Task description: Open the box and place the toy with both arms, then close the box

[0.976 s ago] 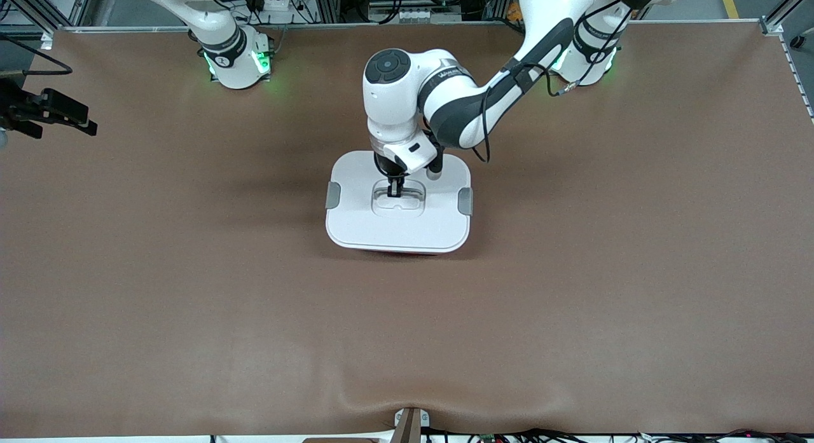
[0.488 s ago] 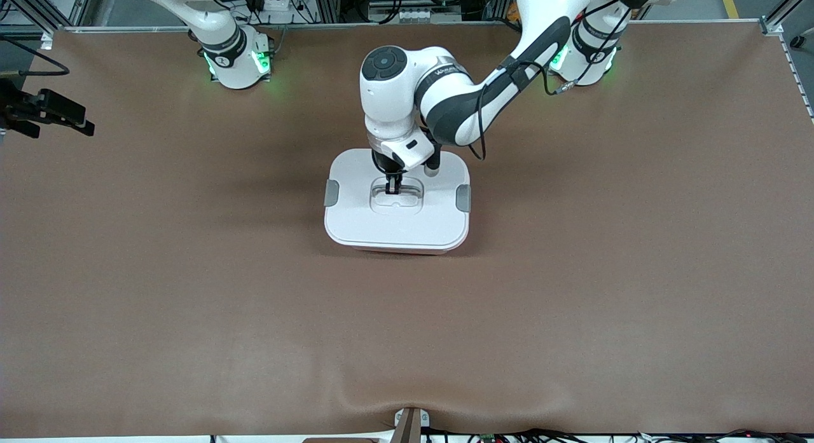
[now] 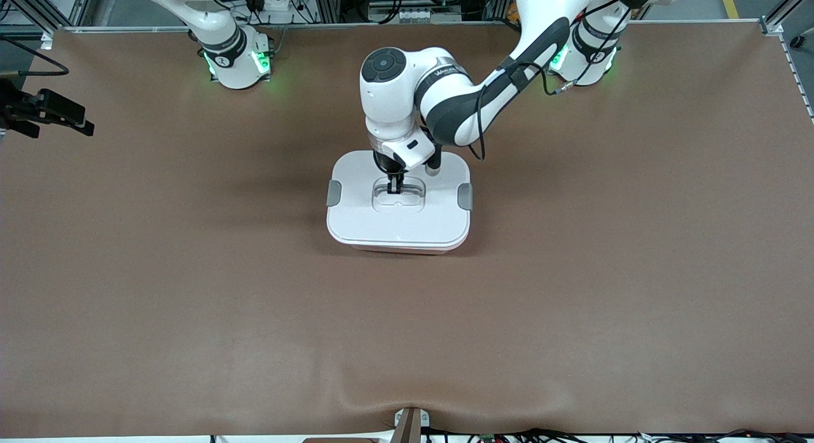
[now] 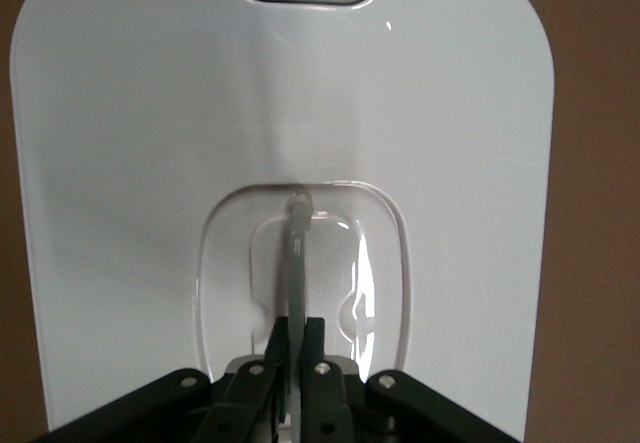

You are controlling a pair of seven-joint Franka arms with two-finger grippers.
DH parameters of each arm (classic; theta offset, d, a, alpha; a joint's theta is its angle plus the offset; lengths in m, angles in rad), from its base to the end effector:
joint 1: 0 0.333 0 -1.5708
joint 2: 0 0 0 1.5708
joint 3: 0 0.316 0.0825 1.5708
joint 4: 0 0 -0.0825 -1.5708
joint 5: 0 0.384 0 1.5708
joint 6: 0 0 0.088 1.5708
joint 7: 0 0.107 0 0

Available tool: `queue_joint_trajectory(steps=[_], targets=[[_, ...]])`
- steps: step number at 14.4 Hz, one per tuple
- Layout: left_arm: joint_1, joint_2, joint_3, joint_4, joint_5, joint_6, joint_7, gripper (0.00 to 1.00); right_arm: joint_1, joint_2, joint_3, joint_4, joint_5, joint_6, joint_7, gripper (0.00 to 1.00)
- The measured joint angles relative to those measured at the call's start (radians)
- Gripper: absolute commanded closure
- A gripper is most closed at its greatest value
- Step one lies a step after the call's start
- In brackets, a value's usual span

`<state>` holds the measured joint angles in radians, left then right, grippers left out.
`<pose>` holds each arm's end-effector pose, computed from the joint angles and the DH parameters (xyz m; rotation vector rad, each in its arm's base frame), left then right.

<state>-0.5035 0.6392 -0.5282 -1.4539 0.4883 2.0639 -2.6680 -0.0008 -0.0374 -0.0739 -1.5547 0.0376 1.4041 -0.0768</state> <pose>0.4477 -0.5600 0.3534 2.2085 2.0854 0.1677 0.5239 -0.0355 0.6386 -3.0883 -0.0100 0.1699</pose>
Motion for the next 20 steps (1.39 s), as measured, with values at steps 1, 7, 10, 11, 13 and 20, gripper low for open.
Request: queue_joint_trajectory(steps=[1,7,10,11,13,20], targets=[[0.002,0.0,0.0,0.0,0.0,0.0,0.0,1.0,0.0,0.0,0.0,0.0,0.0,0.0,0.0,0.0],[0.011,0.0,0.001,-0.001,0.0,0.0,0.0,1.0,0.0,0.0,0.0,0.0,0.0,0.0,0.0,0.0],[0.012,0.0,0.004,-0.003,0.0,0.0,0.0,1.0,0.0,0.0,0.0,0.0,0.0,-0.001,0.0,0.0],[0.012,0.002,0.005,-0.003,0.0,0.0,0.0,1.0,0.0,0.0,0.0,0.0,0.0,-0.001,0.0,0.0],[0.012,0.005,0.005,-0.003,0.0,0.001,0.0,1.0,0.0,0.0,0.0,0.0,0.0,-0.001,0.0,0.0],[0.012,0.007,0.007,-0.003,-0.001,0.0,0.0,0.16,0.0,0.0,0.0,0.0,0.0,-0.001,0.0,0.0]])
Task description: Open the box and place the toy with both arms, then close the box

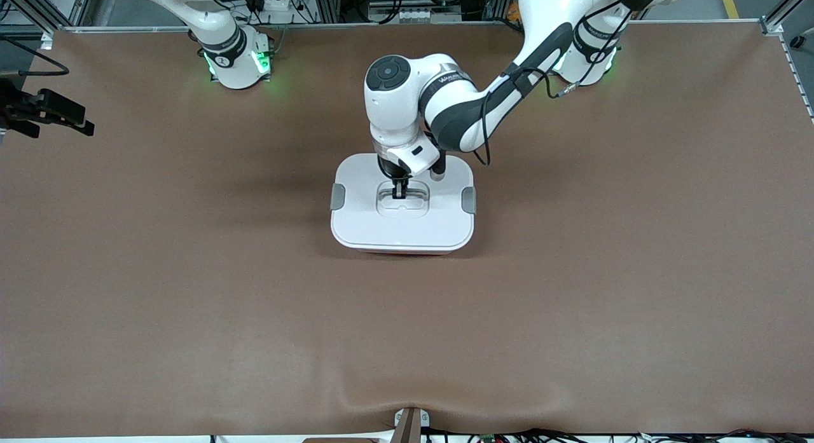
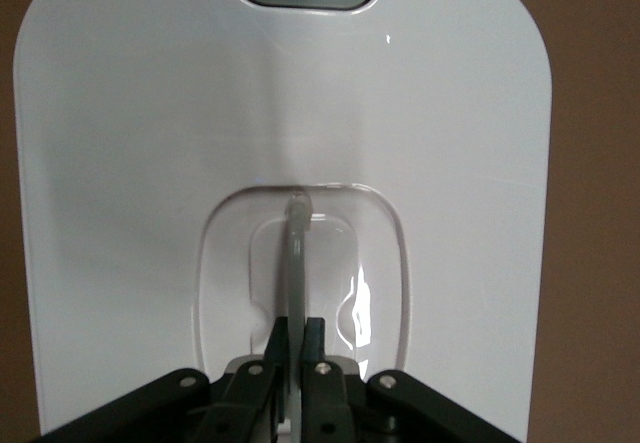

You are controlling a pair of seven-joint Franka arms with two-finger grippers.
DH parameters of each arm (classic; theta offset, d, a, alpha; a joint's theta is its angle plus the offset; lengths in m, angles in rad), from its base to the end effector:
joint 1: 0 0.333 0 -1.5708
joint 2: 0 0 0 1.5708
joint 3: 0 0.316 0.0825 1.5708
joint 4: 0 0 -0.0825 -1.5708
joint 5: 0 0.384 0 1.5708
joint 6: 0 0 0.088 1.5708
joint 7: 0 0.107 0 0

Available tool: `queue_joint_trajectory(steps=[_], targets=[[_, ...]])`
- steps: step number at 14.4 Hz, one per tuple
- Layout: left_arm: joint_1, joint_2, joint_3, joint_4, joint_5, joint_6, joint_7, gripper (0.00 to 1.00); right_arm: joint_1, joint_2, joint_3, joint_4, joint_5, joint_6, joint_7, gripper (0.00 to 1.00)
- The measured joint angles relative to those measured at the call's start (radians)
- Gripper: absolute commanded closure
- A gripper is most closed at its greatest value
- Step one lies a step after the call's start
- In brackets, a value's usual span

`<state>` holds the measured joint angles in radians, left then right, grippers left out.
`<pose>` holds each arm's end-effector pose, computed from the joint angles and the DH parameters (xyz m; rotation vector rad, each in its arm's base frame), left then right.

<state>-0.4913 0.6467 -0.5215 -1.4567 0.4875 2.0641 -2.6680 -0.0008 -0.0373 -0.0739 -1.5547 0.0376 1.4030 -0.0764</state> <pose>0.4569 -0.5520 0.3461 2.1999 2.1115 0.1712 0.5238 -0.0355 0.6384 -3.0882 -0.0094 0.1718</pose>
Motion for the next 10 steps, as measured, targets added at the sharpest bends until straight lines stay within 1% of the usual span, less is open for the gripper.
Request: queue_joint_trajectory(steps=[1,6,10], targets=[[0.002,0.0,0.001,0.0,0.0,0.0,0.0,0.0,0.0,0.0,0.0,0.0,0.0,0.0,0.0,0.0],[0.009,-0.002,0.001,0.021,0.0,0.0,0.0,0.0,0.0,0.0,0.0,0.0,0.0,-0.001,0.0,0.0],[0.009,-0.025,-0.004,0.031,-0.003,0.0,0.0,0.0,0.0,0.0,0.001,0.0,0.0,-0.001,0.0,0.0]])
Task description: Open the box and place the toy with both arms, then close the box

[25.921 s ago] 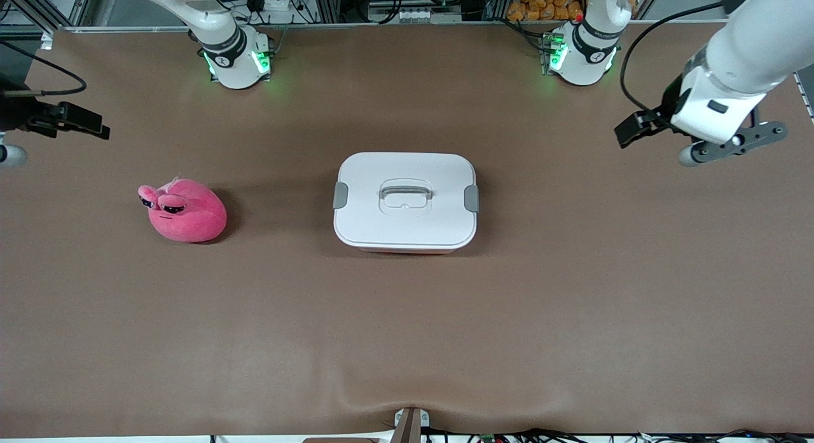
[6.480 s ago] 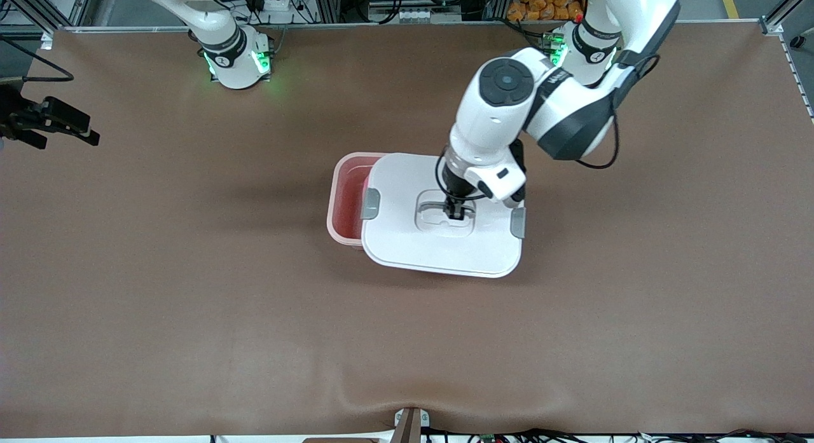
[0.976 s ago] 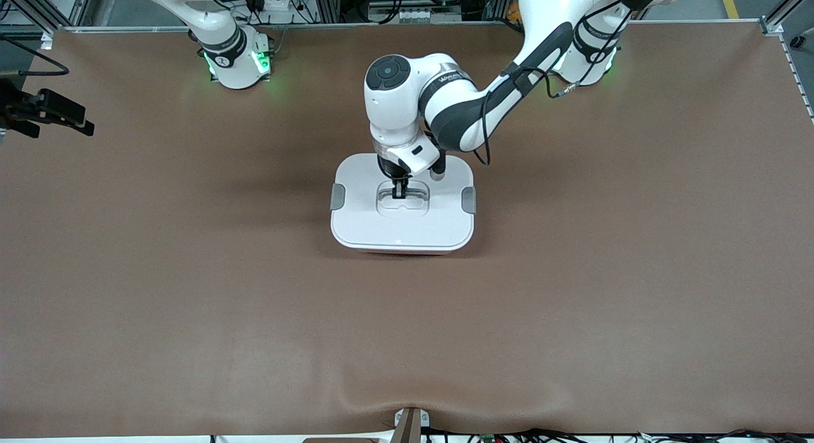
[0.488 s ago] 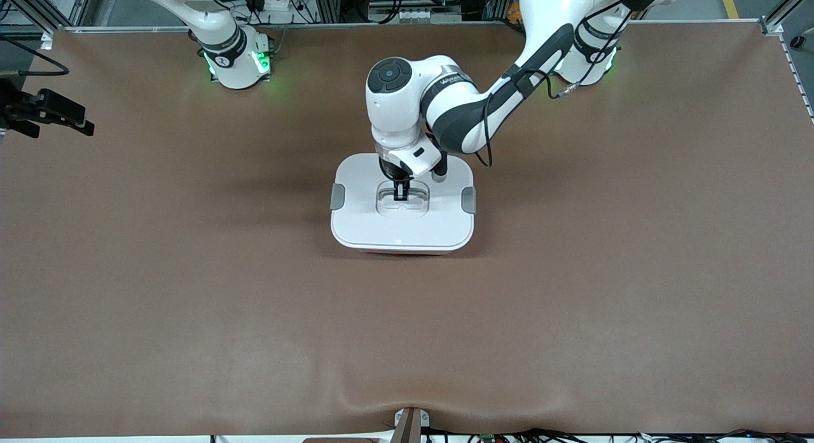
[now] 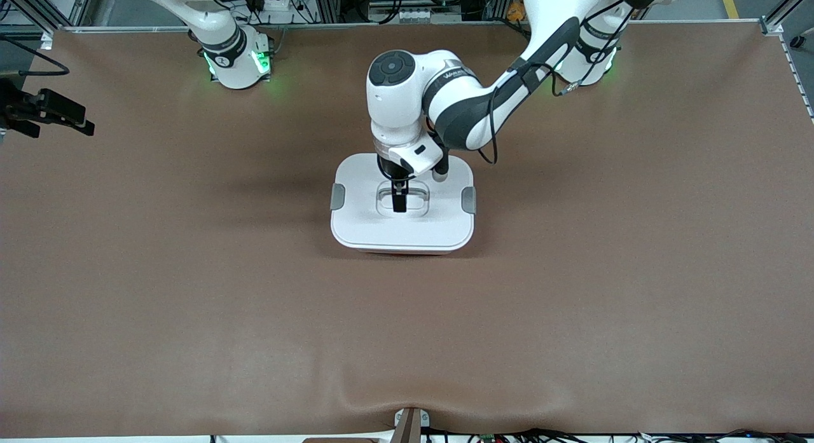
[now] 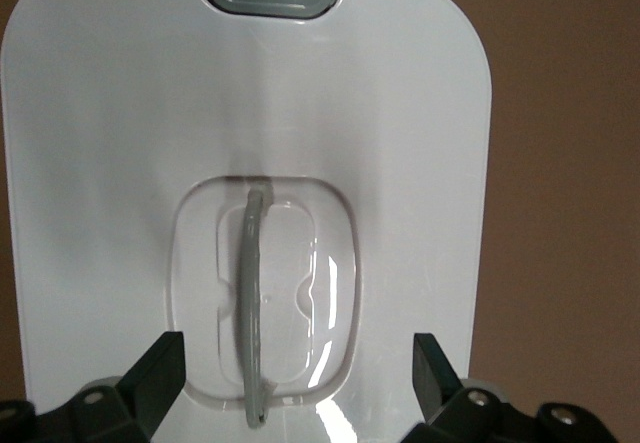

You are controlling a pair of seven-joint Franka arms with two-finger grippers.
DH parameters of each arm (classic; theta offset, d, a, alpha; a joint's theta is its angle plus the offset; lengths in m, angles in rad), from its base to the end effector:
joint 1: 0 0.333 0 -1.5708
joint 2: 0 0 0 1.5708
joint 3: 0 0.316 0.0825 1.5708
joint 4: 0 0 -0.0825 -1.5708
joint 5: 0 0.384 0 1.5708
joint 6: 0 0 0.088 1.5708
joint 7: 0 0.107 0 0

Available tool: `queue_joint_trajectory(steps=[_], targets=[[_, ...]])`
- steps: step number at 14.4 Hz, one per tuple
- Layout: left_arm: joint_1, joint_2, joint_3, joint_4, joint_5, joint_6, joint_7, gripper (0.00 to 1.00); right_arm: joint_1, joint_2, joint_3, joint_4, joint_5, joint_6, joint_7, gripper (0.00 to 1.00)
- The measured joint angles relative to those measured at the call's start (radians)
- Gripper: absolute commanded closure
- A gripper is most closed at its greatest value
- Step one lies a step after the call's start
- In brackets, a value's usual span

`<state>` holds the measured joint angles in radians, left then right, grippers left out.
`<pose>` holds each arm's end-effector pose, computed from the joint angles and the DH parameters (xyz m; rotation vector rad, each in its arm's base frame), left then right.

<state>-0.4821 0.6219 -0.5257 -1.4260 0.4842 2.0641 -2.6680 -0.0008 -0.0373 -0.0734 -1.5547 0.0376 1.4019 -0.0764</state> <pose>0.4662 -0.5509 0.3773 2.1426 2.0965 0.1682 0.5236 -0.0352 0.6383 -3.0880 -0.0102 0.1735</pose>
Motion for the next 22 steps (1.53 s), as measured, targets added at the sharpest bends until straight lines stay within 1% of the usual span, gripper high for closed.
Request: queue_joint_trajectory(steps=[3,5,8,12,16,20,22], targets=[[0.004,-0.036,-0.001,0.004,-0.033,-0.023,0.032,0.0,0.0,0.0,0.0,0.0,0.0,0.0,0.0,0.0],[0.029,-0.074,-0.001,0.008,-0.076,-0.044,0.113,0.0,0.0,0.0,0.0,0.0,0.0,0.0,0.0,0.0],[0.105,-0.139,-0.001,0.011,-0.136,-0.075,0.281,0.0,0.0,0.0,0.0,0.0,0.0,0.0,0.0,0.0],[0.226,-0.204,0.0,0.011,-0.218,-0.139,0.56,0.0,0.0,0.0,0.0,0.0,0.0,-0.001,0.0,0.0],[0.352,-0.223,0.001,0.01,-0.274,-0.228,0.854,0.0,0.0,0.0,0.0,0.0,0.0,-0.001,0.0,0.0],[0.499,-0.257,0.001,0.011,-0.281,-0.376,1.276,0.0,0.0,0.0,0.0,0.0,0.0,-0.001,0.0,0.0],[0.561,-0.28,0.001,0.01,-0.283,-0.423,1.47,0.0,0.0,0.0,0.0,0.0,0.0,-0.001,0.0,0.0]])
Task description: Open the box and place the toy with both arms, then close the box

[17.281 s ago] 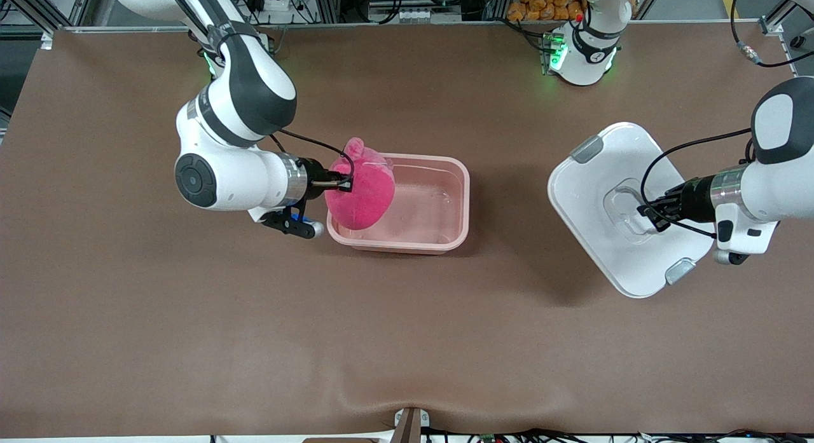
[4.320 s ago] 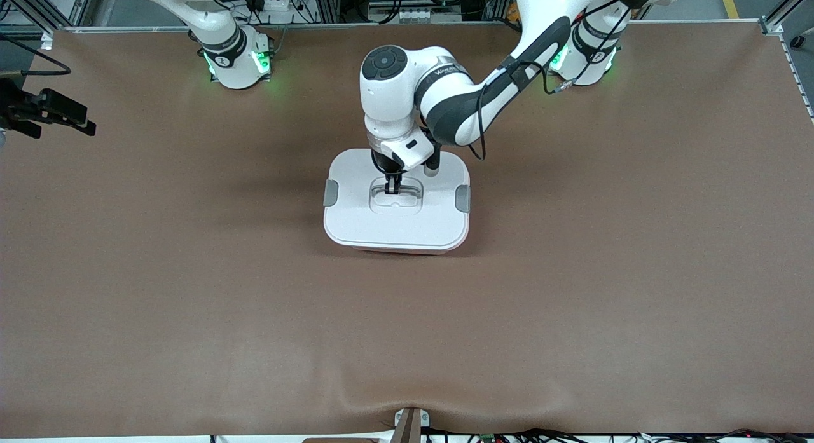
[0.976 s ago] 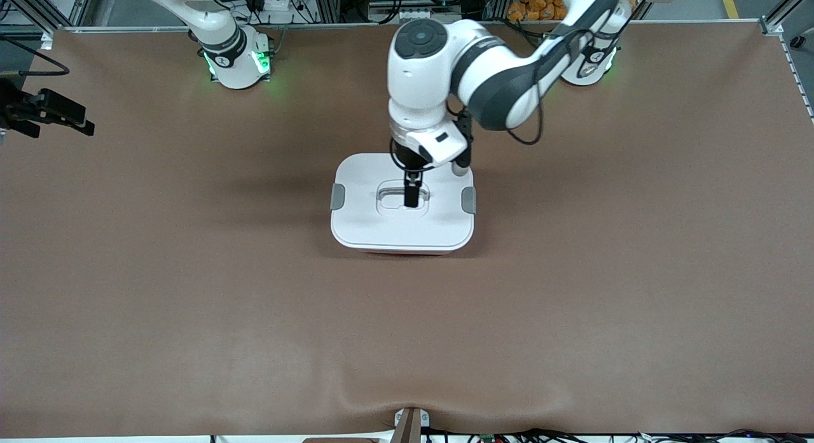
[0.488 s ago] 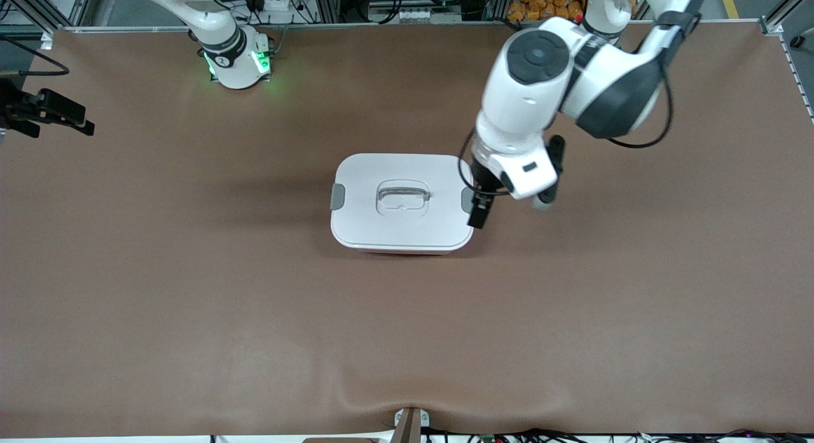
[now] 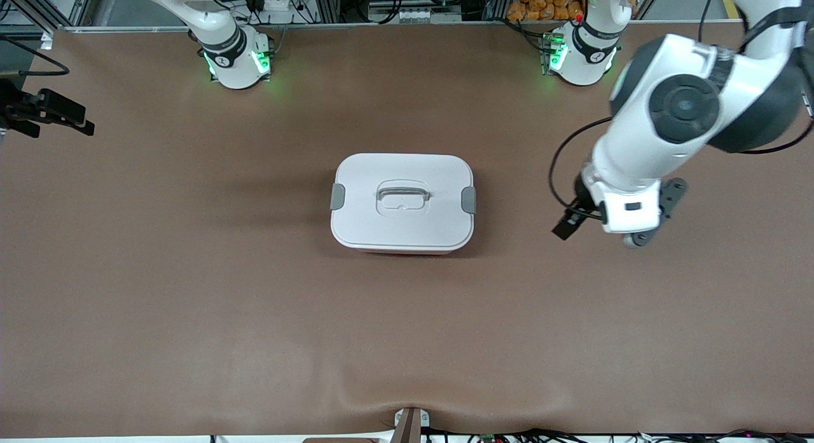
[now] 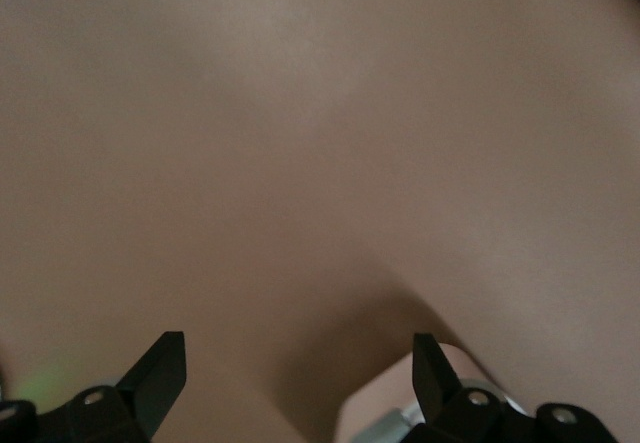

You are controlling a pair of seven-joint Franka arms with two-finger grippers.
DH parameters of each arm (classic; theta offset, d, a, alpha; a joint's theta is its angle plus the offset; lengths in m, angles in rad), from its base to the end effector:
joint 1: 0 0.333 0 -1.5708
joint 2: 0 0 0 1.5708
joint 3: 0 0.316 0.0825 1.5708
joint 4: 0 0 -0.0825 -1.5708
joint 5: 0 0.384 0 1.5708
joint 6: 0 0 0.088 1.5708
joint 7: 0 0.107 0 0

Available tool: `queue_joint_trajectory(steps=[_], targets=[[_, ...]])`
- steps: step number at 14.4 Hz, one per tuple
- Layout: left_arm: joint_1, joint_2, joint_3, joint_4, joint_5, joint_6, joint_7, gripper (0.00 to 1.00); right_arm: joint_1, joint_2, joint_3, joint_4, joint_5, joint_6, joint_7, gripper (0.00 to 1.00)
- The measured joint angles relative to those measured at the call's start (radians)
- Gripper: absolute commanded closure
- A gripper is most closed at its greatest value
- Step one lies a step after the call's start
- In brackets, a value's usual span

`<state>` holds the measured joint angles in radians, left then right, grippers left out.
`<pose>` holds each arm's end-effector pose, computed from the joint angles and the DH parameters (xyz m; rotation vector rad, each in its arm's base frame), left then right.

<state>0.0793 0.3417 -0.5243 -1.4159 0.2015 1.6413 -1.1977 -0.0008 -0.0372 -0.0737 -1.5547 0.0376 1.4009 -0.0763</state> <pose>0.6093 -0.2146 0.5201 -2.8546 -1.1245 0.0396 0.5236 -0.0354 0.6382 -3.0878 -0.0096 0.1752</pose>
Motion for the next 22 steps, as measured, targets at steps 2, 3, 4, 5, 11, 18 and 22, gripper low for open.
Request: queue_joint_trajectory(steps=[2,3,4,5,11,18,22], targets=[[0.055,-0.02,0.0,0.0,0.0,-0.025,0.181,0.0,0.0,0.0,0.0,0.0,0.0,0.0,0.0,0.0],[0.081,-0.031,0.0,0.0,0.0,-0.037,0.261,0.0,0.0,0.0,0.0,0.0,0.0,0.0,0.0,0.0],[0.105,-0.043,0.0,0.0,0.0,-0.051,0.336,0.0,0.0,0.0,0.0,0.0,0.0,0.0,0.0,0.0],[0.127,-0.057,0.0,0.0,-0.001,-0.064,0.405,0.0,0.0,0.0,0.0,0.0,0.0,0.0,0.0,0.0],[0.25,-0.151,0.0,0.0,-0.068,-0.129,0.735,0.0,0.0,0.0,0.0,0.0,0.0,-0.001,0.0,0.0],[0.13,-0.26,0.188,-0.02,-0.09,-0.193,0.944,0.0,0.0,0.0,0.0,0.0,0.0,-0.001,0.0,0.0],[0.004,-0.345,0.325,-0.104,-0.125,-0.198,0.962,0.0,0.0,0.0,0.001,0.0,0.0,-0.001,0.0,0.0]])
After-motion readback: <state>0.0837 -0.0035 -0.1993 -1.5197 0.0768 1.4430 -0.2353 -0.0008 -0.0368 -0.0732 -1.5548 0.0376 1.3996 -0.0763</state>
